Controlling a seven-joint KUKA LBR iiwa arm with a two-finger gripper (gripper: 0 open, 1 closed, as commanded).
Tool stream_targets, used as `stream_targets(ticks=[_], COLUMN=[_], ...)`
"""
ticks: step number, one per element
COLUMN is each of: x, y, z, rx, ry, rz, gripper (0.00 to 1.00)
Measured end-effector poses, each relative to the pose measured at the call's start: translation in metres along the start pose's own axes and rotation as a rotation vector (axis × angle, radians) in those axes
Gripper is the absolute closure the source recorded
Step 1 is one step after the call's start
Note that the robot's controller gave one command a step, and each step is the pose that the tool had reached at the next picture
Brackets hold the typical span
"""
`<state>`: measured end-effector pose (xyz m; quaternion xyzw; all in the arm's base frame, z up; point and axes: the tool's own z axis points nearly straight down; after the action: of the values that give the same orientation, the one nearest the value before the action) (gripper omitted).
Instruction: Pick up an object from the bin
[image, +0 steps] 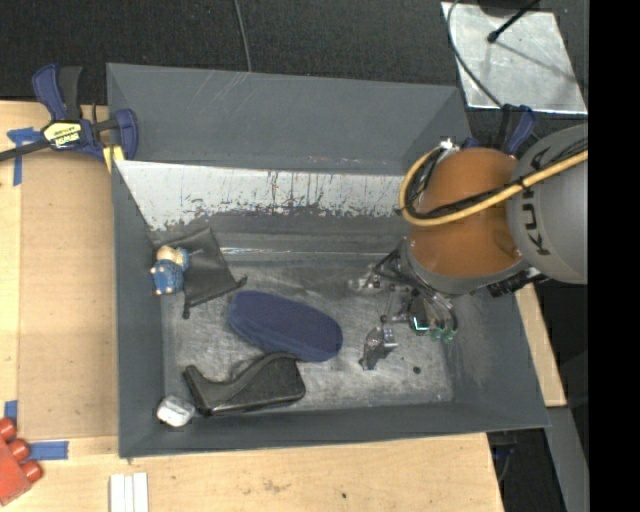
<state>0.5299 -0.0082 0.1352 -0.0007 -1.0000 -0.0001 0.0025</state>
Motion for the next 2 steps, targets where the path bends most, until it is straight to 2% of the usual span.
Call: stream_targets(ticks=[1,2], x=[-0.031,-0.019], y=[0.080,0.112], z=[0.063,0.017], rx=[0.002,0.001], ry=[-0.011,-0.018], rz=[-0.175,-0.626], gripper=[0.00,0.00])
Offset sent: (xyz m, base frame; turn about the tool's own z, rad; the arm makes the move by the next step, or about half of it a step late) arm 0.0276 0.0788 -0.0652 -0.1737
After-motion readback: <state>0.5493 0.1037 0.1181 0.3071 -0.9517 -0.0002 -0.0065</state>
